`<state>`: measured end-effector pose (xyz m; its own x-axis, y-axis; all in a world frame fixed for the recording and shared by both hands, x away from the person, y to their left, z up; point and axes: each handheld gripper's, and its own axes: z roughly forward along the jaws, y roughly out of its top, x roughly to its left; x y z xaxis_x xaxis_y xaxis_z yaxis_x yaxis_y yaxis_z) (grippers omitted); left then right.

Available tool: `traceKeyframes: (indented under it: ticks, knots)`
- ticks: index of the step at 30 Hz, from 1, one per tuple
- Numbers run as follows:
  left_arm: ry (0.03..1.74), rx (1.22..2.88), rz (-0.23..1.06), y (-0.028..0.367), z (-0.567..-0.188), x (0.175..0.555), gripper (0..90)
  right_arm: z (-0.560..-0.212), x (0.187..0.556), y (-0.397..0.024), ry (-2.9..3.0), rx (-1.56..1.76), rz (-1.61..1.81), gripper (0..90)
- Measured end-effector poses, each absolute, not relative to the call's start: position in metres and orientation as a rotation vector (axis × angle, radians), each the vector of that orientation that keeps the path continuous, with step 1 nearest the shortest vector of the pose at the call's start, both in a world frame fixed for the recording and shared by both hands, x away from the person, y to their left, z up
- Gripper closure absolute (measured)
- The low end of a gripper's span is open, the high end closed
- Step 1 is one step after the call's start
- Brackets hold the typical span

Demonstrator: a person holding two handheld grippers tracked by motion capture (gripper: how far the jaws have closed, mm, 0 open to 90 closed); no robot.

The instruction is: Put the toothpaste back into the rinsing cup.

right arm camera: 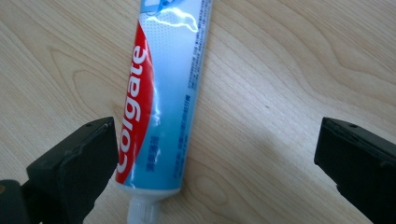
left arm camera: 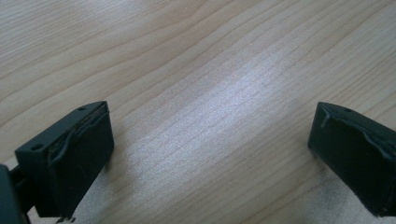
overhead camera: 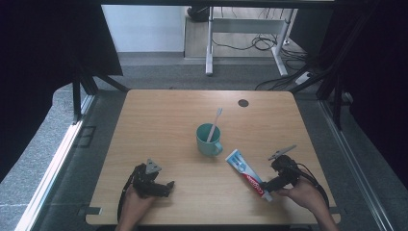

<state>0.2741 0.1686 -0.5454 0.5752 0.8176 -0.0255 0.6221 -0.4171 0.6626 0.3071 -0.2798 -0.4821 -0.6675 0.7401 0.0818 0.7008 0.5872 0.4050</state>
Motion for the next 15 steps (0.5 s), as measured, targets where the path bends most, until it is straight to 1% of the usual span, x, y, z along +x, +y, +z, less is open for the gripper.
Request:
traceKeyframes:
  ticks: [3,7,10,11,15]
  knots:
    - [1.146,2.174,0.400,0.168,-0.545,0.274,0.2,-0.482,0.312,-0.273,2.751,1.225,0.586,0.1]
    - [1.147,2.173,0.400,0.168,-0.545,0.274,0.2,-0.480,0.320,-0.258,2.798,1.200,0.511,5.8]
    - [1.147,2.173,0.400,0.168,-0.545,0.274,0.2,-0.480,0.323,-0.254,2.814,1.194,0.486,8.1]
    - [1.148,2.174,0.400,0.168,-0.545,0.274,0.2,-0.480,0.326,-0.248,2.836,1.192,0.462,11.0]
    - [1.147,2.174,0.400,0.168,-0.545,0.274,0.2,-0.481,0.330,-0.239,2.868,1.182,0.399,13.3]
